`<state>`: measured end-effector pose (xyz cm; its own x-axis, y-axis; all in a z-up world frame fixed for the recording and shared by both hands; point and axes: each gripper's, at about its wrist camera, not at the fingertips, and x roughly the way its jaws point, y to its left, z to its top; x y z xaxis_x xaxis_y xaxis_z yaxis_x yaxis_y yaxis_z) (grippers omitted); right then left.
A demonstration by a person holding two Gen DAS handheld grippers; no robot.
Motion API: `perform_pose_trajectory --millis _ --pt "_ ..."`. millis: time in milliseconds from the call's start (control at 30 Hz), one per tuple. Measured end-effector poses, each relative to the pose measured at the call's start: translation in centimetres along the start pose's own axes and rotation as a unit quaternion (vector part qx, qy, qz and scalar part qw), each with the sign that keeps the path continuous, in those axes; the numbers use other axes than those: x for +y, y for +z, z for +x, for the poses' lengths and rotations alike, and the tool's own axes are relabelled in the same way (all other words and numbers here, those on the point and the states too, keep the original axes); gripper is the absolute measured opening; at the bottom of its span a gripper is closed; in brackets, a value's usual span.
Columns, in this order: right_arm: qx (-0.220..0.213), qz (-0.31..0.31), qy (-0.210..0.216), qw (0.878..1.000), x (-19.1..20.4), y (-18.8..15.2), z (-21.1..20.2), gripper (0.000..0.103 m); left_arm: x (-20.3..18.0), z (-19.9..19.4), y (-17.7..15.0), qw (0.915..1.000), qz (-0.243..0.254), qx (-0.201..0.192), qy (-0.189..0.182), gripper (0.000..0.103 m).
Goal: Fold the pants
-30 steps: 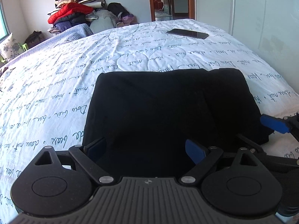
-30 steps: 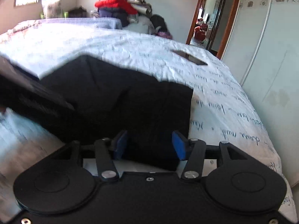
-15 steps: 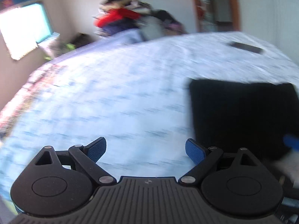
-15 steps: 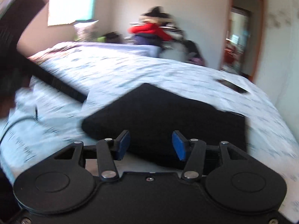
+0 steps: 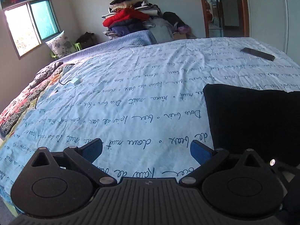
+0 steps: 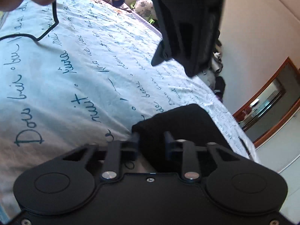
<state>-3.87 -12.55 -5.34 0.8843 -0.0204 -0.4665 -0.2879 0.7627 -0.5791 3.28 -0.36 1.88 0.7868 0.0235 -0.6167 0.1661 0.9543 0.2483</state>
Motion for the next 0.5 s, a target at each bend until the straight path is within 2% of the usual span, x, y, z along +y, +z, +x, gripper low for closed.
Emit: perform_pose_trajectory --millis 100,167,267,333,400,467,500 --pt "-0.014 0.063 0.033 0.997 -1.9 0.5 -0.5 0.015 0.1 0.0 0.2 0.9999 -0.007 -0.002 -0.01 0.101" --pt "0.002 0.057 0.052 0.997 -1.7 0.2 -0.1 0.015 -0.1 0.3 0.4 0.9996 -0.012 0.005 -0.026 0.101" --pt "-0.005 0.044 0.047 0.998 -1.6 -0.3 -1.4 0.019 -0.7 0.6 0.5 0.9971 -0.022 0.014 -0.072 0.101" --pt "-0.011 0.079 0.052 0.995 -3.2 -0.9 -3.5 0.019 -0.9 0.7 0.3 0.9932 -0.031 0.016 -0.111 0.101" --pt "-0.013 0.132 0.04 0.99 -5.5 -1.8 -5.0 0.019 -1.4 0.8 0.1 0.9879 -0.04 0.015 -0.149 0.101" --pt "-0.007 0.186 0.005 0.982 -8.0 -3.2 -5.8 0.019 -2.5 1.0 -0.2 0.9838 -0.042 0.01 -0.174 0.101" --pt "-0.001 0.213 -0.014 0.977 -9.2 -4.1 -5.7 0.025 -3.2 1.1 -0.3 0.9828 -0.04 0.008 -0.18 0.099"
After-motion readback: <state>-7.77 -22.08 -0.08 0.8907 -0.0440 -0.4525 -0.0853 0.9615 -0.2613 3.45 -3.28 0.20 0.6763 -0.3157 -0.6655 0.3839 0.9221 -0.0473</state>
